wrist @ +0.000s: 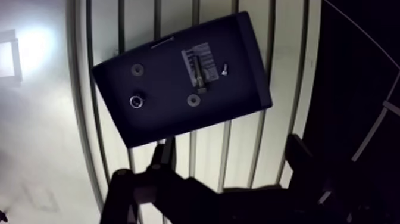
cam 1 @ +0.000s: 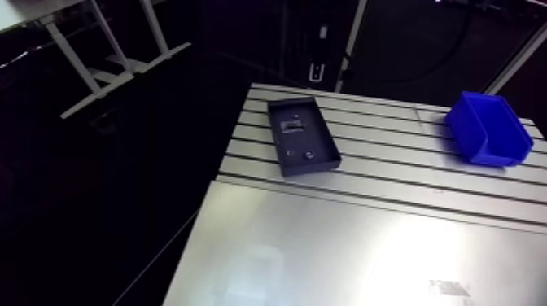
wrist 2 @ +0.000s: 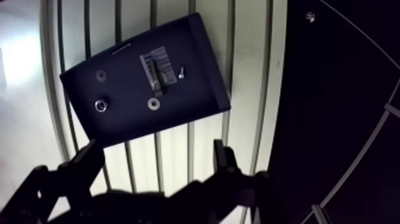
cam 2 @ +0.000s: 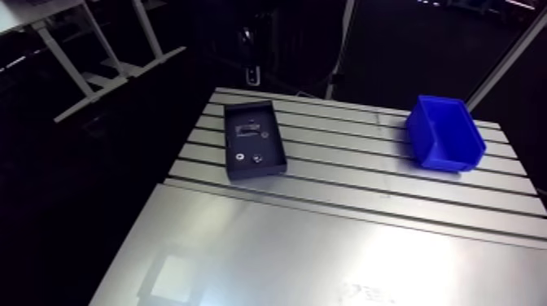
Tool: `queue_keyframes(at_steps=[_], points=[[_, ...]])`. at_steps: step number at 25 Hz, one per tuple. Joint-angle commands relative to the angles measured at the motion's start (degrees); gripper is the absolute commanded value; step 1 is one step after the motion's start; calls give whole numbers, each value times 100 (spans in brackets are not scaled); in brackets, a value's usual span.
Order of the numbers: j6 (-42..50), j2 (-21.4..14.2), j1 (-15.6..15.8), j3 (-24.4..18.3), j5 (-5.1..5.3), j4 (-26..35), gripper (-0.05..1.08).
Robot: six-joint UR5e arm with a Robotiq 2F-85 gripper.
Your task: Pick up the M10 bolt from the tray and put it into the blue bin.
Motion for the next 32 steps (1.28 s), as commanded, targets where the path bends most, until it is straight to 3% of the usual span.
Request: queue_keyframes(at_steps=[1, 10, 22, 32], points=[[-194, 0, 24, 275, 92, -352, 1], [-492, 0, 86, 644, 179, -677, 1], [-519, 71, 121, 741, 153, -871, 1], [-492, 335, 253, 741, 127, -941, 13]])
